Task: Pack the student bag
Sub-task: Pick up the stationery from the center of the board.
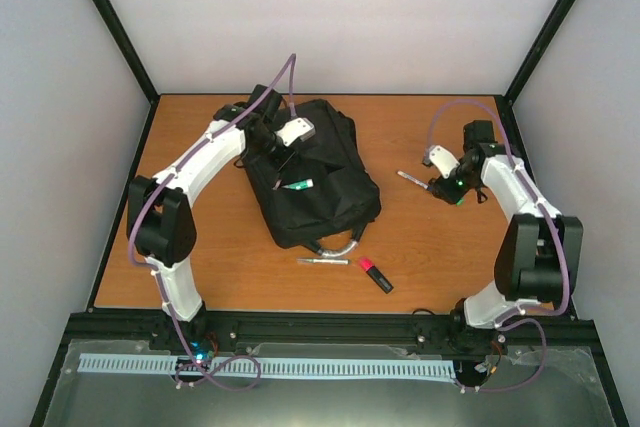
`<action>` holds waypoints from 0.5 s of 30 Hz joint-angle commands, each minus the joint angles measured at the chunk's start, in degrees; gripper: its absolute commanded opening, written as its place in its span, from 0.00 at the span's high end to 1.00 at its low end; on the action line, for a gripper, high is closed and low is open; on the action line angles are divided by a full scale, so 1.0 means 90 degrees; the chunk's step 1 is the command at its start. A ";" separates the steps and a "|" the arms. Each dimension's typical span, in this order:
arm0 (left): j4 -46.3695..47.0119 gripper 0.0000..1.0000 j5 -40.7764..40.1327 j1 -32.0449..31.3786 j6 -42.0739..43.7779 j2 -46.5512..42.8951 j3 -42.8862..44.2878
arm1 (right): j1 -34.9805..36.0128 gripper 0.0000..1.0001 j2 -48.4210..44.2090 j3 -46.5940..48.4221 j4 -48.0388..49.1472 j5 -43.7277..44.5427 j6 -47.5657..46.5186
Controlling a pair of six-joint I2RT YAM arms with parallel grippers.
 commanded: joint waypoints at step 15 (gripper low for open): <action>-0.0187 0.99 0.0290 -0.0045 -0.0089 0.0125 0.0672 | -0.0769 0.50 0.1472 0.0384 0.0036 0.0775 -0.0255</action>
